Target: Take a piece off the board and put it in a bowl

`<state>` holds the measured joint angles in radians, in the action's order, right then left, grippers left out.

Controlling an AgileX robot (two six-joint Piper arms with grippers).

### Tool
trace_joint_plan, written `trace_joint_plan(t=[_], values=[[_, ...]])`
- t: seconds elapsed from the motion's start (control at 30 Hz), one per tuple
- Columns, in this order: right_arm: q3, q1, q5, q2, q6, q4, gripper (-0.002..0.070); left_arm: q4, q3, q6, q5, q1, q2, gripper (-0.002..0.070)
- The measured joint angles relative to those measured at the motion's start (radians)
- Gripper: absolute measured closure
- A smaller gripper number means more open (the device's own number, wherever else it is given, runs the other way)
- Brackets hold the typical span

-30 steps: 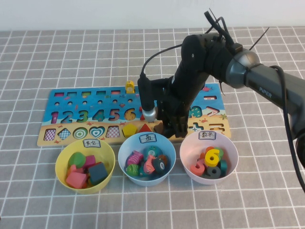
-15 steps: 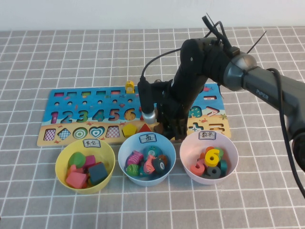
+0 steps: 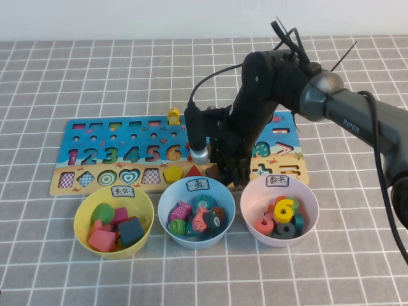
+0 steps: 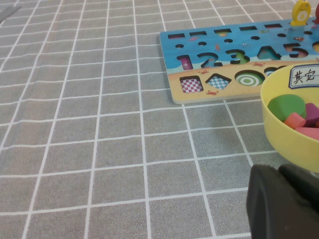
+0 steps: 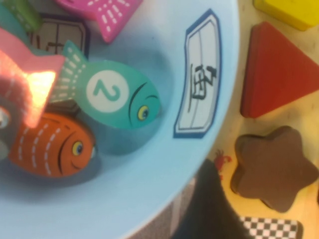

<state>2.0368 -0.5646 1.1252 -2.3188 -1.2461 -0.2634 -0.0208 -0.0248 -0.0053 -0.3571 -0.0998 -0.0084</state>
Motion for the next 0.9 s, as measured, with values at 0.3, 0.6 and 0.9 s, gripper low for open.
trace_joint_plan(t=[0.3, 0.6, 0.9], values=[[0.000, 0.004, -0.008, 0.000, 0.046, -0.002, 0.0274, 0.000, 0.000, 0.000, 0.000, 0.000, 0.000, 0.0679], [0.000, 0.006, 0.009, 0.000, 0.049, -0.006, 0.0274, 0.000, 0.000, 0.000, 0.000, 0.000, 0.000, 0.0679], [0.000, 0.006, 0.013, 0.000, 0.049, -0.006, 0.0288, 0.000, 0.000, 0.000, 0.000, 0.000, 0.000, 0.0679]])
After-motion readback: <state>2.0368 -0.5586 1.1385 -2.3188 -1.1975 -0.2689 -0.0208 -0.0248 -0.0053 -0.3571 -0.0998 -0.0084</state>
